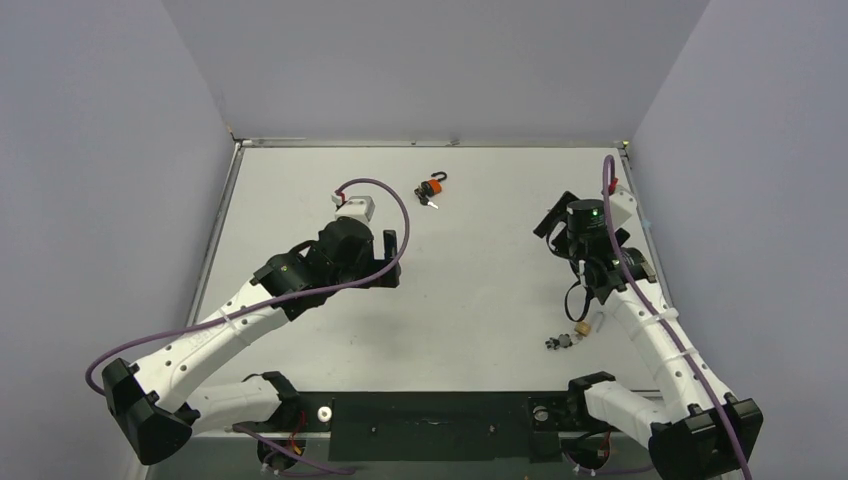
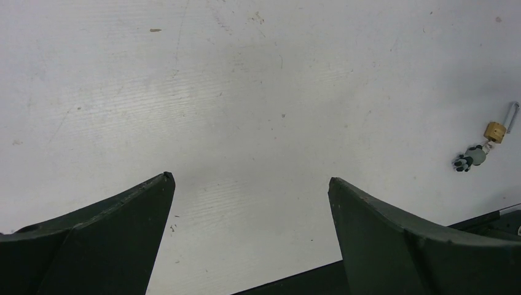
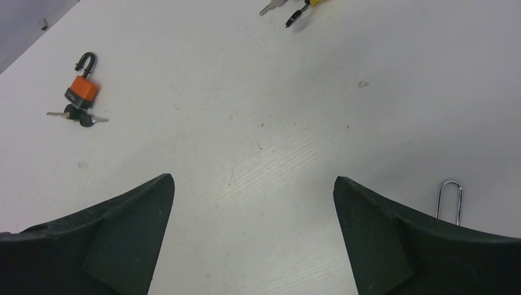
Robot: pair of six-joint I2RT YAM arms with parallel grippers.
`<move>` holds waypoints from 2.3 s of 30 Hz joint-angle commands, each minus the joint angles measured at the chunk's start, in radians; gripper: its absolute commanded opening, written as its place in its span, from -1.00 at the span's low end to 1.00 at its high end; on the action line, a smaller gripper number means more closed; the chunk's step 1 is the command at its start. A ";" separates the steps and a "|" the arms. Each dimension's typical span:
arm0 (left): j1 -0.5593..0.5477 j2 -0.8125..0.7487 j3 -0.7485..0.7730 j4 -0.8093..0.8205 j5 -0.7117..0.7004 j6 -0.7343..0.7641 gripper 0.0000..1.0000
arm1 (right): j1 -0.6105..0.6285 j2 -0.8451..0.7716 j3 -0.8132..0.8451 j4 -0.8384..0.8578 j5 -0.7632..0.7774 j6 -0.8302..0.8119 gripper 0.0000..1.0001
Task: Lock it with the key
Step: Pick up the lock from the center of the board.
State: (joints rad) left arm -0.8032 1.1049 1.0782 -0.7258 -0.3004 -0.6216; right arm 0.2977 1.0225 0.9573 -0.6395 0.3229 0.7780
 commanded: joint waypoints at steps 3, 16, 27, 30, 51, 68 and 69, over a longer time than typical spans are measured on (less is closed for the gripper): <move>0.002 0.006 0.050 0.035 0.056 0.018 0.94 | -0.140 0.091 0.041 0.142 -0.051 -0.031 0.95; 0.050 0.012 0.107 -0.001 0.135 0.024 0.94 | -0.382 0.552 0.268 0.348 -0.166 -0.085 0.86; 0.115 0.025 0.145 -0.020 0.197 0.051 0.94 | -0.446 0.951 0.568 0.218 -0.178 -0.134 0.61; 0.139 0.027 0.147 -0.024 0.218 0.061 0.94 | -0.451 0.995 0.602 0.210 -0.191 -0.138 0.53; 0.234 0.043 0.120 -0.015 0.300 0.048 0.94 | -0.454 1.074 0.636 0.190 -0.239 -0.163 0.13; 0.247 0.047 0.115 -0.019 0.348 0.017 0.94 | -0.454 1.118 0.655 0.165 -0.240 -0.192 -0.06; 0.248 0.049 0.117 -0.021 0.350 0.015 0.94 | -0.453 1.120 0.662 0.161 -0.236 -0.200 -0.05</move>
State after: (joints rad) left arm -0.5644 1.1503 1.1759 -0.7593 0.0322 -0.5949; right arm -0.1509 2.1185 1.5784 -0.4622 0.0666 0.6090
